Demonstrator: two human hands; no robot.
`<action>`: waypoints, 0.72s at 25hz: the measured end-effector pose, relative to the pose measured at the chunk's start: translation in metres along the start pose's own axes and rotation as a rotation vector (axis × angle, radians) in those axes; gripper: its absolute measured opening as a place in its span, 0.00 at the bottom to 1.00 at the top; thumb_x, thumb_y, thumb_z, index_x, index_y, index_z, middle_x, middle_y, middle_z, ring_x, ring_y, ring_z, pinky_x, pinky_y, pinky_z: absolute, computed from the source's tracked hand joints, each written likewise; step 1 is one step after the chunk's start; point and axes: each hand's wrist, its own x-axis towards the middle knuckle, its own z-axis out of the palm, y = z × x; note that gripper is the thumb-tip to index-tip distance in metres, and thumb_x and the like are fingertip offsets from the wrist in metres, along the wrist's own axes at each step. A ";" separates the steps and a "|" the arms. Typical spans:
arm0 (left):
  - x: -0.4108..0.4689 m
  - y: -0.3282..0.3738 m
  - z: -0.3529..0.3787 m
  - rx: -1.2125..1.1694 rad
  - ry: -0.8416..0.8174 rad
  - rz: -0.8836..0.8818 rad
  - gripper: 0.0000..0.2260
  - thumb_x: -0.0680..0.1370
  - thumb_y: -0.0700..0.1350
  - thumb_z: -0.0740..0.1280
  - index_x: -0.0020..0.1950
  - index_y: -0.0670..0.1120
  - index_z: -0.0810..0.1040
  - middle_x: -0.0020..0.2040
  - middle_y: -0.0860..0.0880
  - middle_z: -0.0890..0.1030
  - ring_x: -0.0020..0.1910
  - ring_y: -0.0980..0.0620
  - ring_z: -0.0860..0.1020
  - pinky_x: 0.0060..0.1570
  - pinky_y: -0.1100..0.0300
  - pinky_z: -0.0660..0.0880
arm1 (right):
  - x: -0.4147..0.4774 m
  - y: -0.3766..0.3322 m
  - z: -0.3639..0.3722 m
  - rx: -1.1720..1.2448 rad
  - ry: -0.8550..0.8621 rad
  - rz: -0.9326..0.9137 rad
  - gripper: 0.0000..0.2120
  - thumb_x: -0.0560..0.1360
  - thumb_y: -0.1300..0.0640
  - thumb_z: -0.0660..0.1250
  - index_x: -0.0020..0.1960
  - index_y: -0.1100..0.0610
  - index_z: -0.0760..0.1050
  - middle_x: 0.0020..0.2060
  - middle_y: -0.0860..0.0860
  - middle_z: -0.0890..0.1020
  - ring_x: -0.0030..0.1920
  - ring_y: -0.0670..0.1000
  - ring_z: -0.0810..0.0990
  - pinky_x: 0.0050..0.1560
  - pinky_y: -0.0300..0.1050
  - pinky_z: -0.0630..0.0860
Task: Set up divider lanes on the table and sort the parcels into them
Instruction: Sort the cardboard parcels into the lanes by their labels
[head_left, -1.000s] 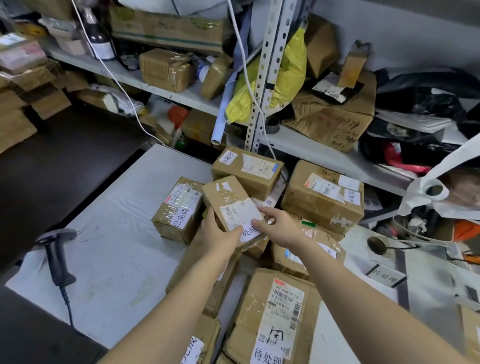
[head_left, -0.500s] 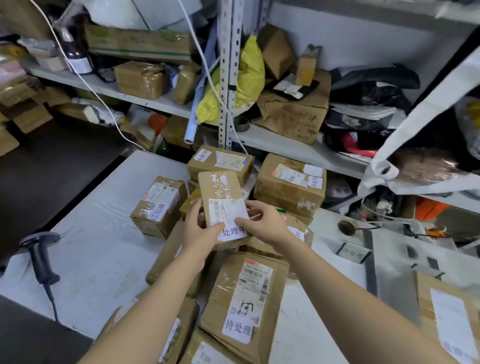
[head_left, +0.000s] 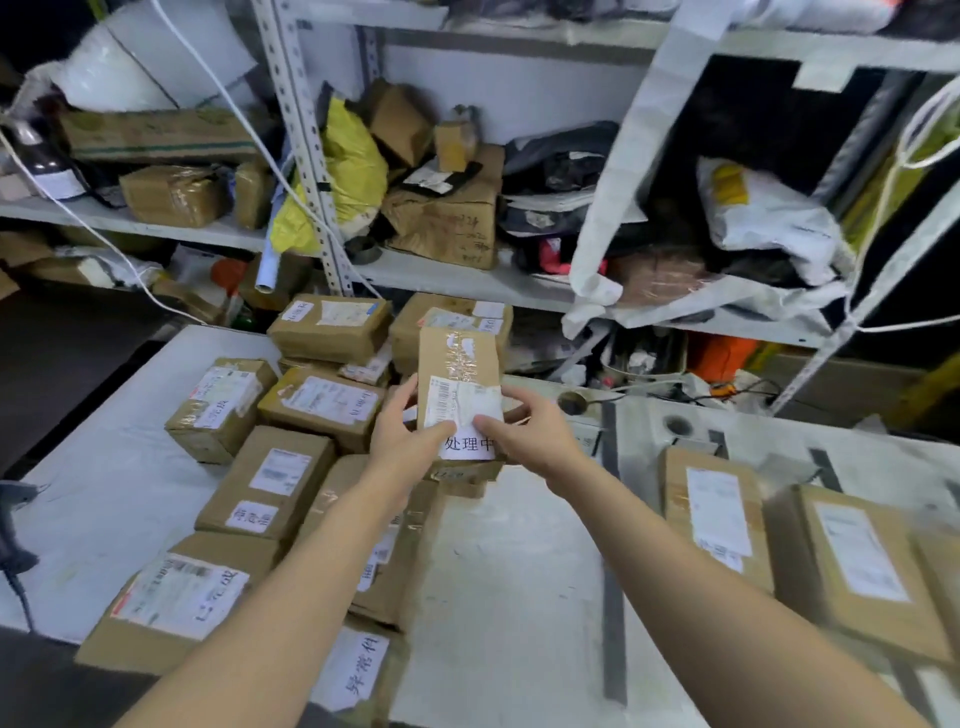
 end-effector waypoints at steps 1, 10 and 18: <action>-0.009 0.003 0.016 0.007 -0.024 0.017 0.30 0.72 0.35 0.73 0.69 0.60 0.74 0.62 0.56 0.81 0.57 0.56 0.82 0.42 0.62 0.82 | -0.011 0.006 -0.017 0.021 0.024 0.001 0.22 0.70 0.52 0.77 0.63 0.45 0.80 0.44 0.54 0.86 0.42 0.53 0.88 0.44 0.57 0.86; -0.076 0.017 0.167 0.055 -0.371 0.061 0.29 0.75 0.36 0.73 0.69 0.61 0.74 0.59 0.58 0.81 0.56 0.56 0.81 0.43 0.60 0.82 | -0.102 0.060 -0.170 0.026 0.323 0.031 0.18 0.70 0.51 0.77 0.55 0.35 0.78 0.38 0.46 0.86 0.38 0.45 0.87 0.40 0.51 0.86; -0.086 -0.002 0.261 0.162 -0.657 0.057 0.32 0.75 0.40 0.74 0.74 0.62 0.69 0.64 0.57 0.80 0.58 0.55 0.81 0.51 0.54 0.84 | -0.141 0.103 -0.247 -0.003 0.537 0.176 0.22 0.72 0.52 0.77 0.65 0.45 0.78 0.35 0.43 0.87 0.36 0.43 0.87 0.30 0.39 0.81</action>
